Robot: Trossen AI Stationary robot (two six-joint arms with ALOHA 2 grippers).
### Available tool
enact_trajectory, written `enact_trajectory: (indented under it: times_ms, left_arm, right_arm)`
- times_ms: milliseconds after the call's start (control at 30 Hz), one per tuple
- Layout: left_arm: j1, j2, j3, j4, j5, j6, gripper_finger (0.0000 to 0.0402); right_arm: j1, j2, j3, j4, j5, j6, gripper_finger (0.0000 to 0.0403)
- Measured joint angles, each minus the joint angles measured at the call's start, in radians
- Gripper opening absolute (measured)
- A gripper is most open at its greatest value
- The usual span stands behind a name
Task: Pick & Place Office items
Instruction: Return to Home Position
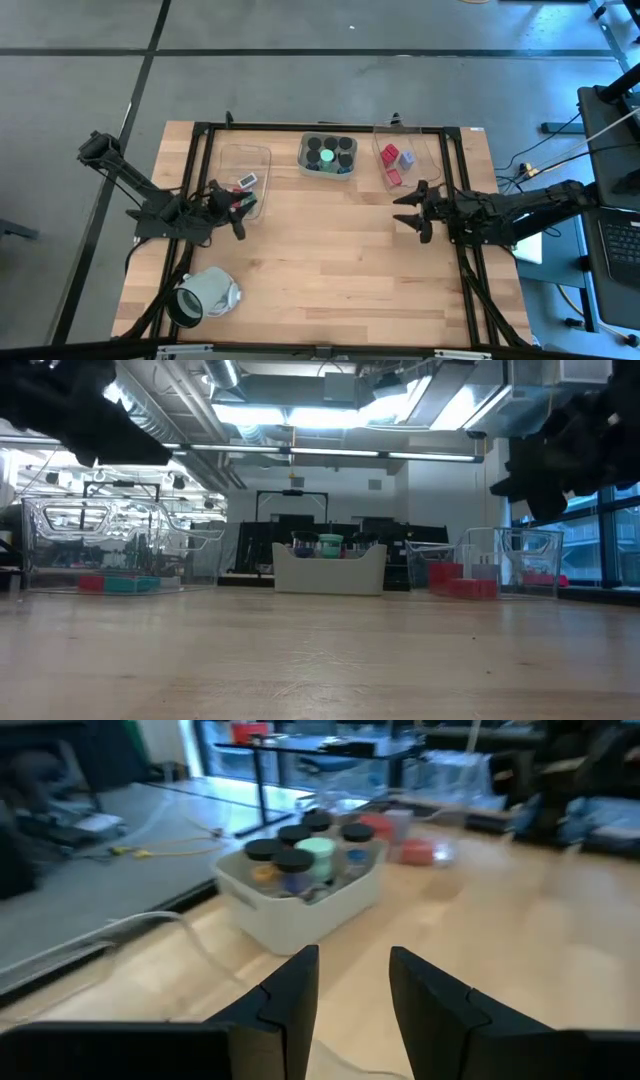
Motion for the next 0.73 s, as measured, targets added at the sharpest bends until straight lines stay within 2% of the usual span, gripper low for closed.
enact_trajectory:
  times_ms: [100,200,300,433,567,733]
  left_arm:
    - [0.03,0.034,0.0,-0.015,-0.013,-0.009,0.0121]
    - [0.088,0.044,0.0,-0.049,0.021,-0.063,0.0119]
    - [0.16,0.044,0.0,-0.124,0.079,-0.133,0.0113]
    - [0.202,0.041,0.0,-0.144,0.121,-0.115,0.0099]
    - [0.199,0.007,0.0,-0.144,0.089,-0.06,0.0085]
    - [0.199,-0.108,0.0,-0.201,0.002,-0.017,0.007]
  right_arm:
    - [-0.026,0.0,0.0,-0.024,0.037,0.017,0.0245]
    - [-0.053,0.0,0.0,-0.021,0.032,0.017,0.0245]
    - [-0.076,0.0,0.0,-0.018,-0.015,0.018,0.0245]
    - [-0.098,0.0,0.0,-0.018,-0.084,0.018,0.0245]
    - [-0.118,0.0,0.0,-0.018,-0.12,0.018,0.0245]
    - [-0.137,0.0,0.001,-0.018,-0.164,0.021,0.0245]
